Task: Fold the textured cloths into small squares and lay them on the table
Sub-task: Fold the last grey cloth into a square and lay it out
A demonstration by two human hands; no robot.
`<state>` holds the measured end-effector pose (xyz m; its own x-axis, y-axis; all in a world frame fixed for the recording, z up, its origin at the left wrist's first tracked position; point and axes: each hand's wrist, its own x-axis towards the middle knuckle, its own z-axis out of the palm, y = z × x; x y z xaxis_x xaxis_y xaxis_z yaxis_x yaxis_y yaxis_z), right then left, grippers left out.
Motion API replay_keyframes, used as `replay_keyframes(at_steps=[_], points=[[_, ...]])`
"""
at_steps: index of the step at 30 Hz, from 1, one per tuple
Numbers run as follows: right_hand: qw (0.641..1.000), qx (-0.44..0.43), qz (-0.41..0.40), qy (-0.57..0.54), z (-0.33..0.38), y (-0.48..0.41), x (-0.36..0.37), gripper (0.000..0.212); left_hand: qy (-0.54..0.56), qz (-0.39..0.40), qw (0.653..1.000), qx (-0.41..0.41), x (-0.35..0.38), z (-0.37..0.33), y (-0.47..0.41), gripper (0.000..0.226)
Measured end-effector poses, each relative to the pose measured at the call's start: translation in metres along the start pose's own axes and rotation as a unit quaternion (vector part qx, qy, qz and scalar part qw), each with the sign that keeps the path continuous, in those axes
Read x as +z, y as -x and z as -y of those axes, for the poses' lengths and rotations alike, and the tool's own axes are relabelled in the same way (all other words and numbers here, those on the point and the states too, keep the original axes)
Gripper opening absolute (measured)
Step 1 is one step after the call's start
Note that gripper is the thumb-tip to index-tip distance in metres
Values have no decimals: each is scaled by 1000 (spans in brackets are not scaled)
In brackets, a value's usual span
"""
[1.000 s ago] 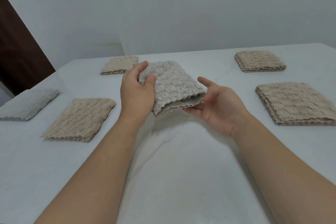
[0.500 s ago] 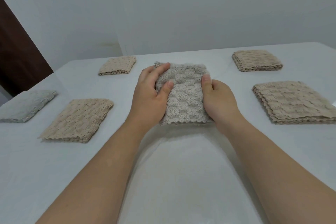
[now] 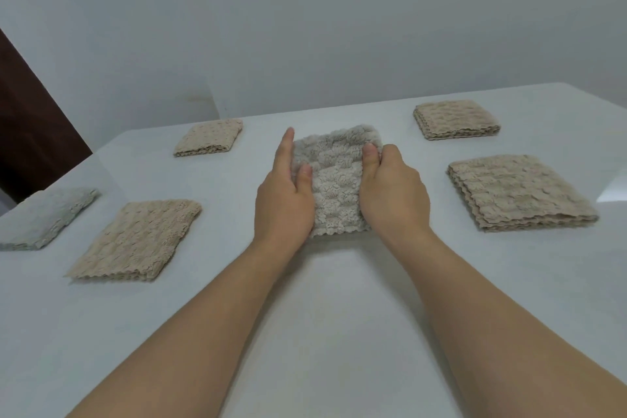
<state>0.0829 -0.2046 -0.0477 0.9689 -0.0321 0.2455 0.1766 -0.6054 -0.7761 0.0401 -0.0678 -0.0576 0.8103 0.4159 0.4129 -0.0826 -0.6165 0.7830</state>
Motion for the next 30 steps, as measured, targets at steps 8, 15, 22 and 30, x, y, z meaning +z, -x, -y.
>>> replay_keyframes(at_steps=[8, 15, 22, 30], points=[[999, 12, -8, 42, -23, -53, -90, 40, -84, 47, 992, 82, 72, -63, -31, 40], [970, 27, 27, 241, -101, -110, -201, 36, -80, 152, 979, 113, 192, -156, -33, 26], [895, 0, 56, 442, -189, -176, -258, 49, -120, 238, 962, 60, 296, -213, -35, 26], [911, 62, 75, 402, -251, -219, -271, 53, -150, 248, 957, 10, 372, -222, -32, 34]])
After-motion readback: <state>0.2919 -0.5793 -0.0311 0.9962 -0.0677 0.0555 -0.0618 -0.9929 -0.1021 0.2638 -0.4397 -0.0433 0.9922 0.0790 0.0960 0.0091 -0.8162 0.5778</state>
